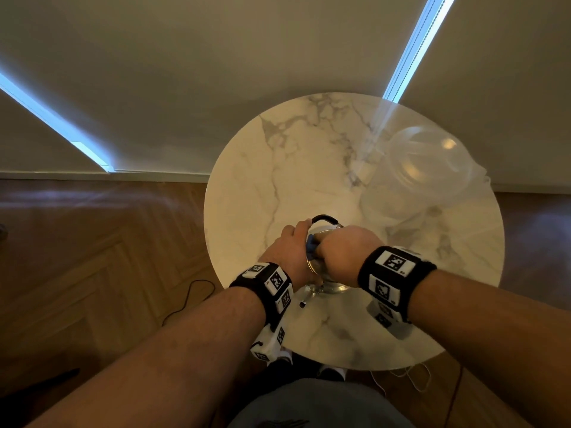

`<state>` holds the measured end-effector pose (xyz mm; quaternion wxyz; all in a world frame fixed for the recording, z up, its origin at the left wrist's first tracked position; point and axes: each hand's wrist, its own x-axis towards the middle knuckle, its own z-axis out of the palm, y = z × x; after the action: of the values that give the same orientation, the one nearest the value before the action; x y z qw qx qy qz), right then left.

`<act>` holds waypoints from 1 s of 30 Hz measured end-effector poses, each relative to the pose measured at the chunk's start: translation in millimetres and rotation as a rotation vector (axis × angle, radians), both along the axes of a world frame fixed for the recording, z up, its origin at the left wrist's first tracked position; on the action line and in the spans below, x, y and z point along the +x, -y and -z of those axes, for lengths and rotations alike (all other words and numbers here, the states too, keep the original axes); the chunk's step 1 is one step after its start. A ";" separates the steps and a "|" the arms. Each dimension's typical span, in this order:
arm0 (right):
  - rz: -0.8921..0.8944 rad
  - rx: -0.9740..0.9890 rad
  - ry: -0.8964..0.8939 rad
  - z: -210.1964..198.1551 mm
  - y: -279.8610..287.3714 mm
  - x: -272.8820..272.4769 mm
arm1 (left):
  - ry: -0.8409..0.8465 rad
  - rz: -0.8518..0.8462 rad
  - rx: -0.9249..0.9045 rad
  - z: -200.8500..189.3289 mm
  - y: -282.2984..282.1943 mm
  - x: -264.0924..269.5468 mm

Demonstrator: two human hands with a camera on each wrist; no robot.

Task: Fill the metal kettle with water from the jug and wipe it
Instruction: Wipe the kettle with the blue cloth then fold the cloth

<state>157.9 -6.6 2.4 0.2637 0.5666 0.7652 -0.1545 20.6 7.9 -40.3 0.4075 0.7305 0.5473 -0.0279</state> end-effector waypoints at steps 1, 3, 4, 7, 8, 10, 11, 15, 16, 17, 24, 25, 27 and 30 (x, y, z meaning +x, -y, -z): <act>0.006 -0.030 -0.010 -2.7 -1.4 4.7 | 0.003 -0.001 0.001 -0.3 0.1 -0.6; 0.049 -0.061 -0.031 -10.4 -13.7 18.7 | 0.012 -0.001 0.007 -0.6 0.4 -1.3; 0.083 -0.068 -0.043 -14.8 -21.4 23.6 | 0.016 0.001 0.007 -0.7 0.7 -1.7; 0.040 -0.069 -0.024 -17.0 -25.8 14.7 | 0.027 -0.004 -0.002 0.0 0.3 -1.5; -0.003 -0.080 -0.010 -12.4 -21.7 8.2 | 0.030 -0.006 -0.006 0.2 0.2 -1.3; -0.055 -0.105 -0.016 -6.9 -14.5 1.0 | 0.031 -0.009 -0.010 1.2 -0.1 -1.5; -0.054 -0.105 -0.023 -7.7 -15.1 3.4 | 0.033 -0.009 -0.009 1.5 0.0 -1.6; 0.032 -0.123 -0.028 -15.7 -28.9 17.7 | 0.036 -0.007 -0.002 4.0 -0.3 -2.4; 0.012 -0.097 -0.031 -14.8 -25.8 11.5 | 0.042 -0.009 -0.004 5.1 -0.5 -2.2; -0.028 -0.058 -0.031 -11.9 -20.0 3.2 | 0.046 -0.011 -0.003 6.6 -0.7 -2.2; 0.006 0.015 -0.144 3.4 30.4 4.3 | 0.041 -0.009 0.035 14.5 -0.8 -4.3; -0.005 -0.001 -0.162 5.1 34.5 6.3 | 0.041 -0.010 0.031 15.7 -1.6 -4.3; -0.005 0.010 -0.195 8.5 37.6 2.9 | 0.045 -0.014 0.022 16.3 -2.3 -4.1; 0.089 0.056 -0.267 11.2 34.1 -8.1 | 0.049 -0.023 0.017 16.5 -2.1 -3.6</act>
<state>149.8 -40.8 -8.9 0.1366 0.5817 0.7715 -0.2187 17.1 10.0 -56.8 0.4150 0.7279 0.5458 -0.0007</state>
